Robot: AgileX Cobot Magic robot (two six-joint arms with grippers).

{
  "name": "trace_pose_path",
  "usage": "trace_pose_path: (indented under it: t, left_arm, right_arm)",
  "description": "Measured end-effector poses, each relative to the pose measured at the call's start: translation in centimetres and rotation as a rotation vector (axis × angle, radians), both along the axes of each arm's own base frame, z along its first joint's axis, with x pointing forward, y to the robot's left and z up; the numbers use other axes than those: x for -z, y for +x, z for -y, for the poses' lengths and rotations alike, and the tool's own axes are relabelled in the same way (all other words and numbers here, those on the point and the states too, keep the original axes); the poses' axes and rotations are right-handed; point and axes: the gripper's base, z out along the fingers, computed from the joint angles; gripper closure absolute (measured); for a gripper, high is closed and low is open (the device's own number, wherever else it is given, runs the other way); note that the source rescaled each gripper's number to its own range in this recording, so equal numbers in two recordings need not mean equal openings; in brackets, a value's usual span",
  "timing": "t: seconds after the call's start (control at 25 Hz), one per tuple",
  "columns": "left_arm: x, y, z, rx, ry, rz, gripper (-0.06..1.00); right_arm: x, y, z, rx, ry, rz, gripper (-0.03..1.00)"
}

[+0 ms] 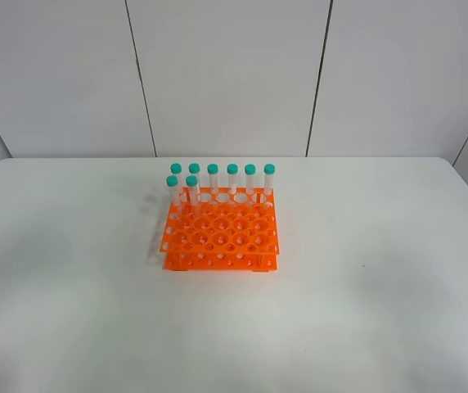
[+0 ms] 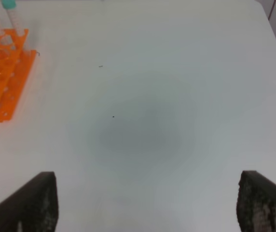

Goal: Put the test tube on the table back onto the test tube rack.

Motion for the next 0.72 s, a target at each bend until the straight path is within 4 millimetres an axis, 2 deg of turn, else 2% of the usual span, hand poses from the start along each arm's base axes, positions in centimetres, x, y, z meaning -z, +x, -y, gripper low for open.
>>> trace_pose_path:
  t: [0.36,0.56,0.72]
  left_arm:
    - [1.2,-3.1,-0.9,-0.049,0.063,0.005,0.68]
    - [1.6,-3.1,-1.1,-0.062,0.085,-0.014,0.68]
    - [2.8,-2.5,-1.0,-0.06,0.086,-0.055,0.68]
  right_arm:
    - [0.0,0.0,0.0,0.0,0.0,0.0,0.02]
    - [0.0,0.0,0.0,0.0,0.0,0.0,0.02]
    - [0.0,0.0,0.0,0.0,0.0,0.0,0.02]
